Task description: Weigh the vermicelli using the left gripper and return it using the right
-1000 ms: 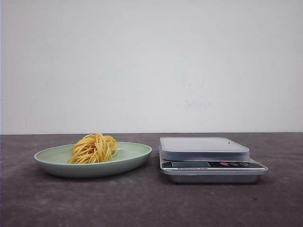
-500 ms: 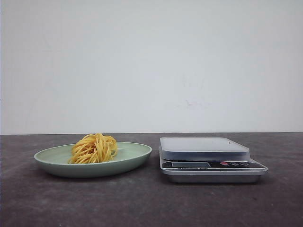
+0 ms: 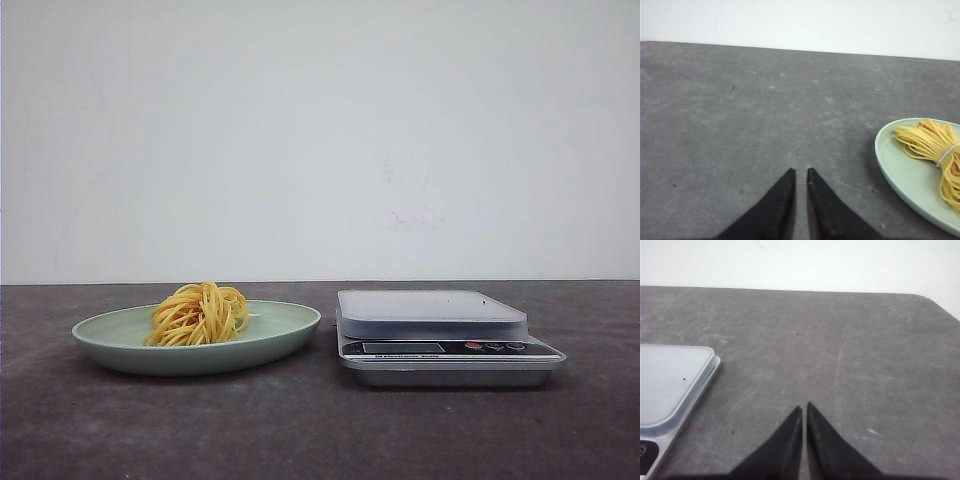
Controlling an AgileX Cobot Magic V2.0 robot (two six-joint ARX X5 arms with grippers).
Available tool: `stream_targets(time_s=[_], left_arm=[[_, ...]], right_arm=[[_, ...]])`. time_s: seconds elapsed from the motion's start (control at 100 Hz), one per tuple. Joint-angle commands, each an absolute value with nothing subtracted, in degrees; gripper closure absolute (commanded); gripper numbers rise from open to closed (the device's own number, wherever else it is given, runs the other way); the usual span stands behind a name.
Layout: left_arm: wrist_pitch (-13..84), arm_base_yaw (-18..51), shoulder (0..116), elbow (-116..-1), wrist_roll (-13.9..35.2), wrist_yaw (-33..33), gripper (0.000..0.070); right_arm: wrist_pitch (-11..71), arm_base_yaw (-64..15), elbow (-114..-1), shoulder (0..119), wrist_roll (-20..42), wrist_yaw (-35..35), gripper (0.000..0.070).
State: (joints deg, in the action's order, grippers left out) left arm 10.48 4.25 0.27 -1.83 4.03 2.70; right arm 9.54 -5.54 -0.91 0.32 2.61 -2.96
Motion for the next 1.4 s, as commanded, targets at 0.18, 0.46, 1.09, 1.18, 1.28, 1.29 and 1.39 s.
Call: stream_targets(time_s=[0.18, 0.46, 1.09, 1.18, 1.28, 1.29, 1.39], left_arm=[[8.7, 4.2, 0.2, -0.8, 3.9, 2.5, 0.0696], [3.1, 4.2, 0.2, -0.8, 4.3, 2.5, 0.0697], [9.4, 4.2, 10.7, -23.3, 19.1, 2.9, 0.0693], [11.7, 4.2, 16.0, -30.2, 18.6, 1.3, 0.0693], [13.9, 4.2, 20.5, -36.0, 16.5, -2.1, 0.0572], [14.2, 4.2, 20.9, -36.5, 16.5, -2.4, 0.0533], [15.1, 4.2, 24.4, -40.5, 16.5, -6.2, 0.0171]], right_arm=[[9.3, -5.5, -0.7, 0.2, 3.6, -2.8, 0.0694], [8.6, -5.5, -0.7, 0.2, 5.9, -2.8, 0.0694], [21.9, -5.5, -28.4, 7.3, 14.6, -2.5, 0.0695], [25.6, -5.5, -33.9, 10.8, 14.4, -1.0, 0.0694], [26.6, -5.5, -38.3, 14.2, 14.1, 3.5, 0.06], [26.6, -5.5, -38.7, 14.5, 14.0, 3.9, 0.0568], [26.6, -5.5, -41.9, 17.2, 13.4, 6.8, 0.0165]])
